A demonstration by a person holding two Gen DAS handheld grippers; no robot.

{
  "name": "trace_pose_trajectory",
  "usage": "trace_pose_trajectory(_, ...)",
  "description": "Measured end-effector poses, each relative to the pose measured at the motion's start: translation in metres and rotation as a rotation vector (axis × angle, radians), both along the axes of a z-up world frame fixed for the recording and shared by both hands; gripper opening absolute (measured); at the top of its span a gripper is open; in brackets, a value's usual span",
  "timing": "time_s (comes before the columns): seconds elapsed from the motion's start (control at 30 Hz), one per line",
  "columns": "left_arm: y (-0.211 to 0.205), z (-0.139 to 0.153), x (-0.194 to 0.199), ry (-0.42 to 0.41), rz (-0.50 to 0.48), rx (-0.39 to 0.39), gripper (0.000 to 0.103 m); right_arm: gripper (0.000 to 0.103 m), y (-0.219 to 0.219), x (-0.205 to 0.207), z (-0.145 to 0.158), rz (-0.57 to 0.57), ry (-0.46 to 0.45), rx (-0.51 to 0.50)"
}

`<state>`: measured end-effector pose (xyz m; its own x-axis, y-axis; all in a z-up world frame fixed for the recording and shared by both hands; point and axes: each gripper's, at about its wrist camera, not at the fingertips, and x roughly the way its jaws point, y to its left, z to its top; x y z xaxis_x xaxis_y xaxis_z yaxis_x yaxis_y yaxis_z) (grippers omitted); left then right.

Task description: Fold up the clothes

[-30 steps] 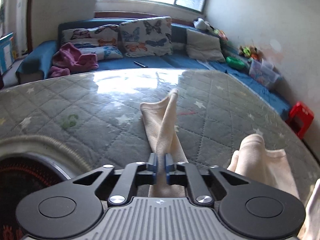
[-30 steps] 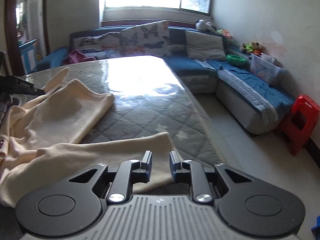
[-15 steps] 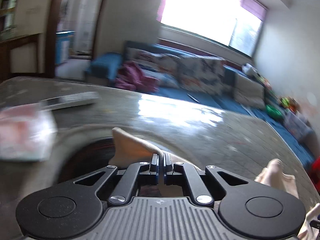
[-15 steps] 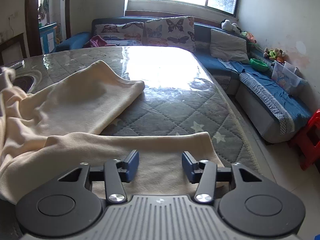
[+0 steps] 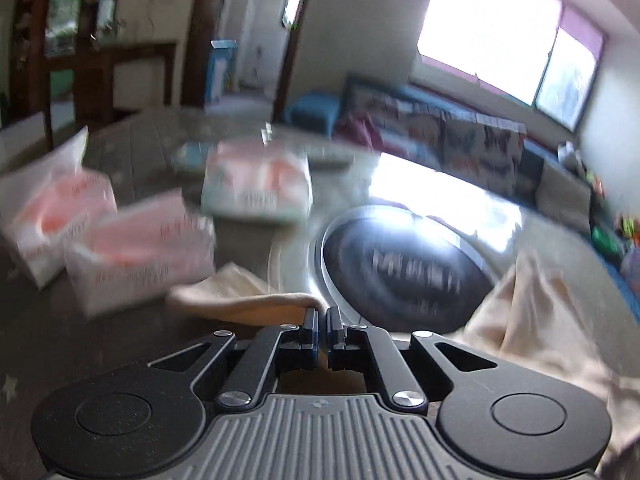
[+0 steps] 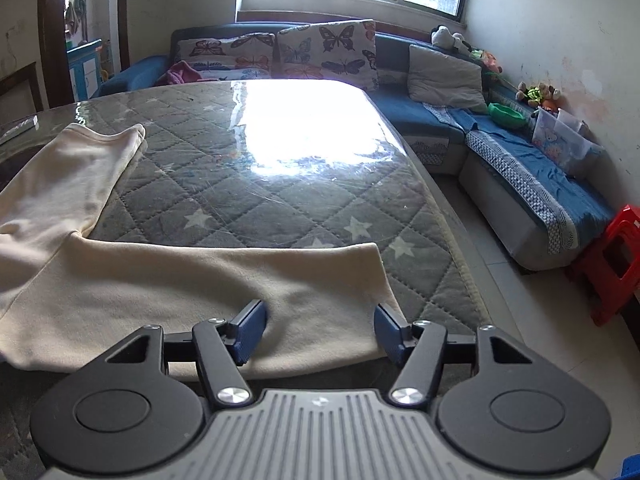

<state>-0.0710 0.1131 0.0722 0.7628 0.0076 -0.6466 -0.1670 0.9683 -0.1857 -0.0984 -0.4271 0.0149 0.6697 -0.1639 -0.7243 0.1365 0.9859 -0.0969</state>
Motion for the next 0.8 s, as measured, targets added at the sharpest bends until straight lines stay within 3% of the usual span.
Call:
trace_pose_trajectory(0.17,-0.007,0.009,-0.001,-0.006,-0.038,0.055,0.014,0.059,0.006,0.005,0.014,0.066,0.010,-0.012)
trace_pose_trajectory(0.27,-0.006,0.018,0.004,-0.018,-0.017,0.051,0.027,0.058,0.013,0.014,0.027,0.119,-0.005,0.007)
trace_pose_trajectory(0.4,-0.028,0.023,0.018,-0.032,-0.095,0.053,0.027,0.053,0.025,0.037,0.042,0.190,-0.022,0.027)
trace_pose_trajectory(0.67,-0.114,0.006,0.072,-0.026,-0.345,0.007,0.026,0.045,0.063,0.097,0.046,0.327,-0.020,0.091)
trace_pose_trajectory(0.8,-0.144,-0.004,0.108,-0.018,-0.380,0.009,0.023,0.040,0.081,0.124,0.042,0.371,-0.021,0.127)
